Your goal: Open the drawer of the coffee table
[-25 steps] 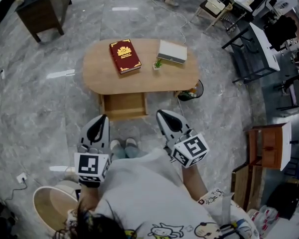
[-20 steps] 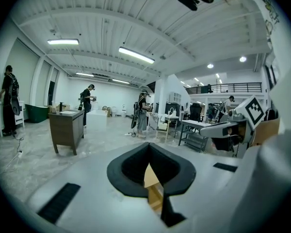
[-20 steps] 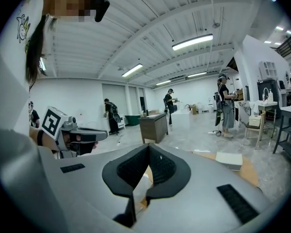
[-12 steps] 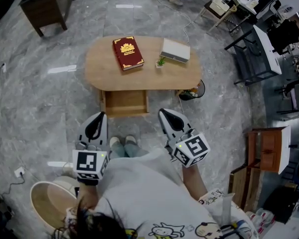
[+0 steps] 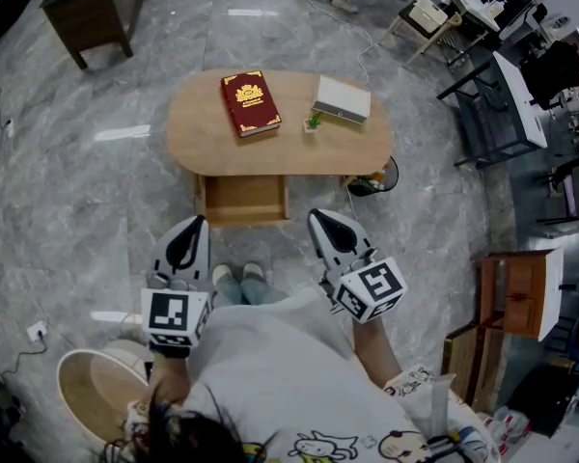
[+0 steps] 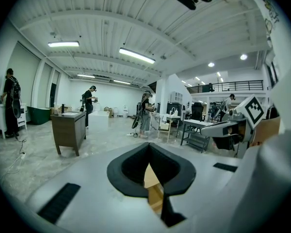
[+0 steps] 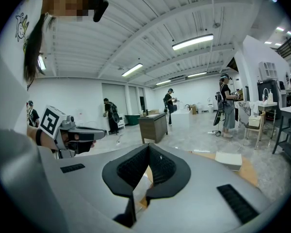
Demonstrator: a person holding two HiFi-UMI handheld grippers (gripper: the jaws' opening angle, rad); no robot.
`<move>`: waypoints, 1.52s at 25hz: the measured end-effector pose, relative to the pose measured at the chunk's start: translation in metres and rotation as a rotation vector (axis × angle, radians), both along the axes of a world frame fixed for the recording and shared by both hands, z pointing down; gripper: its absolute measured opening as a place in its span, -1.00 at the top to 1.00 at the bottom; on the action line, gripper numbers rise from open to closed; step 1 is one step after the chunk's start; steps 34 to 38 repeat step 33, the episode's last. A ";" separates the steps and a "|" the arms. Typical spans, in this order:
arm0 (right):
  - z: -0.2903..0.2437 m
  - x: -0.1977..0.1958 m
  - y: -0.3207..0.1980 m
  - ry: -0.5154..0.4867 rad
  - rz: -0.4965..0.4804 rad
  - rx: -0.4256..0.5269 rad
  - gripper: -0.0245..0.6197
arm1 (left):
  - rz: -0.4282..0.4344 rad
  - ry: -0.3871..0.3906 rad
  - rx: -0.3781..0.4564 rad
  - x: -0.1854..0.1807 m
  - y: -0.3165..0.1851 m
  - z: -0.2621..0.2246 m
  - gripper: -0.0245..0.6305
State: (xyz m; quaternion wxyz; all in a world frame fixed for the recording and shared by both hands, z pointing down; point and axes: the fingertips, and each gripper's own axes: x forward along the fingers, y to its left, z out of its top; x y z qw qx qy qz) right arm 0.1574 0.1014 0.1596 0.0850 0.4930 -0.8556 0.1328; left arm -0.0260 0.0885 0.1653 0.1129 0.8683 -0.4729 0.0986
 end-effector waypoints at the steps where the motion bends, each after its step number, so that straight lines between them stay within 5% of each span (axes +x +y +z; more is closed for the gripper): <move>1: 0.000 0.000 0.000 -0.006 0.001 0.000 0.92 | 0.000 -0.001 0.001 0.000 0.000 0.001 0.91; 38: 0.005 0.010 -0.017 0.001 -0.018 -0.010 0.92 | 0.028 -0.043 0.049 0.006 -0.021 -0.001 0.91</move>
